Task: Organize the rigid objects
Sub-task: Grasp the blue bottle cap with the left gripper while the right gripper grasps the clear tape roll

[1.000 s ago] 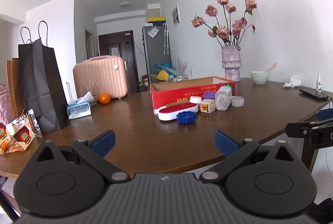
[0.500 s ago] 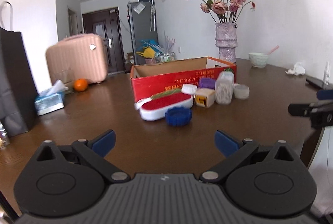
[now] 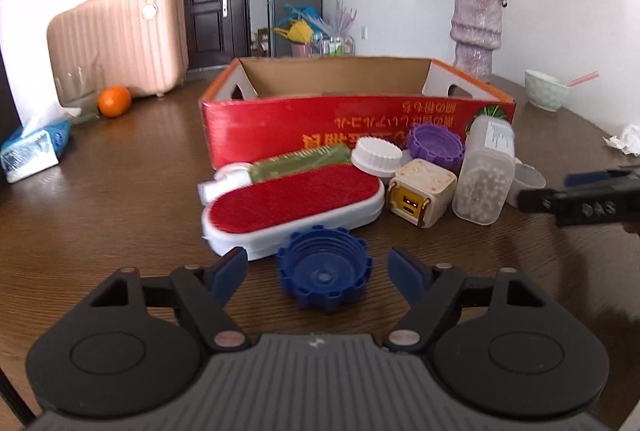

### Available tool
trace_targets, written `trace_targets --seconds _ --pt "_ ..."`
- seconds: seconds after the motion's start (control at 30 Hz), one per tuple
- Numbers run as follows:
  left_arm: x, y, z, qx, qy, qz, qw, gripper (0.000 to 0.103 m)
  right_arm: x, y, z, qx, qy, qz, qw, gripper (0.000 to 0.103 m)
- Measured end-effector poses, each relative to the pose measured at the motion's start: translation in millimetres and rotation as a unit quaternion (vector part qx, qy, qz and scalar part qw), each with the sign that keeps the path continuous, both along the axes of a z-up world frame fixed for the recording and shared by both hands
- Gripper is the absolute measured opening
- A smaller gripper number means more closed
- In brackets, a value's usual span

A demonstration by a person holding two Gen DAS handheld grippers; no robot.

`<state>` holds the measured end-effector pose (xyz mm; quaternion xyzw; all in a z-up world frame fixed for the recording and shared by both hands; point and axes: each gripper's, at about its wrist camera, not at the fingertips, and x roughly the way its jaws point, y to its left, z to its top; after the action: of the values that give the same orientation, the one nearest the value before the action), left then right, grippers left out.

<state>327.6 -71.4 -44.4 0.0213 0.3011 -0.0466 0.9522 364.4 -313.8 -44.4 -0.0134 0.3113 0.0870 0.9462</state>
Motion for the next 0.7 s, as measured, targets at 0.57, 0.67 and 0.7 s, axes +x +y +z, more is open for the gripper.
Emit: trace_targets --seconds 0.57,0.67,0.7 --pt "-61 -7 20 -0.002 -0.043 -0.015 0.9990 0.054 -67 0 -3 0.026 -0.009 -0.010 1.000 0.042" --pt "-86 0 32 0.001 -0.060 -0.008 0.9982 0.054 -108 11 0 0.011 -0.027 -0.015 0.999 0.042" --pt "-94 4 36 0.000 -0.066 -0.003 0.9978 0.054 -121 16 2 0.006 -0.036 -0.015 0.999 0.042"
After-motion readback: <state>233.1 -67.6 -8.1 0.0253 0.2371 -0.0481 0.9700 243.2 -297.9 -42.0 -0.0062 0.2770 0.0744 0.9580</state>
